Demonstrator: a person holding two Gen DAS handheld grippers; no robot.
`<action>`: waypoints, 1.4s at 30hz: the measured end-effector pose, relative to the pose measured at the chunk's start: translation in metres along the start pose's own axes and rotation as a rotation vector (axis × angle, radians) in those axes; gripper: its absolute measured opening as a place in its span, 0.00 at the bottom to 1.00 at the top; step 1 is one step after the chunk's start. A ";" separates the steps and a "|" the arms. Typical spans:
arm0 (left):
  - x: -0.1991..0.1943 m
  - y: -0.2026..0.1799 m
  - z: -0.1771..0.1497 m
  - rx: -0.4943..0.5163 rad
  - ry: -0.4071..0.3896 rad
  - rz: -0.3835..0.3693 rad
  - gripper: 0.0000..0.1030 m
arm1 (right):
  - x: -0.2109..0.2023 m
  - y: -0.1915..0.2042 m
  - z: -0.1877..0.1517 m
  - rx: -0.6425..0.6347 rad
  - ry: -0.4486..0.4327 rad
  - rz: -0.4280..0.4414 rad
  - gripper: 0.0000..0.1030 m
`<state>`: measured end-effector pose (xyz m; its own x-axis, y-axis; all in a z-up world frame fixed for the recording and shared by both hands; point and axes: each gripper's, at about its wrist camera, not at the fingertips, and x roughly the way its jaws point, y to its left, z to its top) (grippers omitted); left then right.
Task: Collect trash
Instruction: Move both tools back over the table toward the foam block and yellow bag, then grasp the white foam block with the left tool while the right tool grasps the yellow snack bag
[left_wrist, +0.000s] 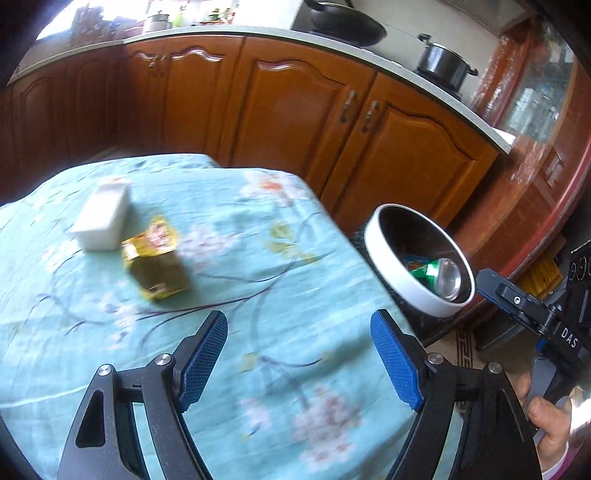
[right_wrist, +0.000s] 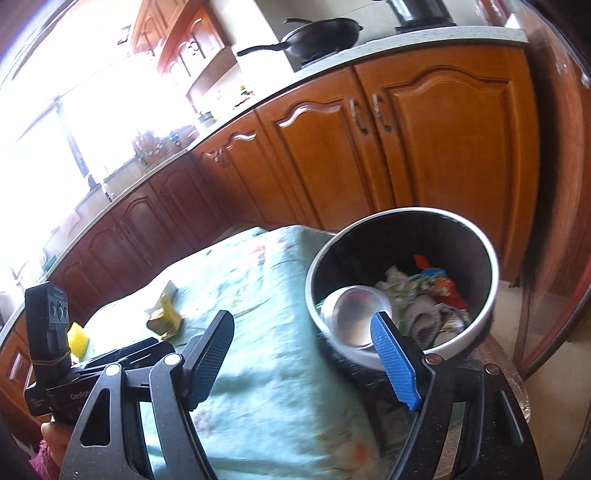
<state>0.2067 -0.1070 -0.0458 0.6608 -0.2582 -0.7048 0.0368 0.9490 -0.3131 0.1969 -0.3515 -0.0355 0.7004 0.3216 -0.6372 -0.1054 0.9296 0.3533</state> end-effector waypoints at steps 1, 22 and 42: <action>-0.006 0.008 -0.002 -0.013 -0.005 0.012 0.77 | 0.002 0.006 -0.002 -0.006 0.006 0.009 0.76; -0.040 0.125 0.010 -0.180 -0.029 0.196 0.77 | 0.097 0.113 -0.035 -0.093 0.186 0.180 0.72; 0.070 0.156 0.085 -0.110 0.032 0.284 0.77 | 0.191 0.152 -0.029 -0.202 0.342 0.180 0.03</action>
<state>0.3230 0.0387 -0.0898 0.6090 0.0073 -0.7931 -0.2286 0.9591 -0.1668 0.2941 -0.1436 -0.1236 0.3879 0.4912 -0.7799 -0.3644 0.8589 0.3598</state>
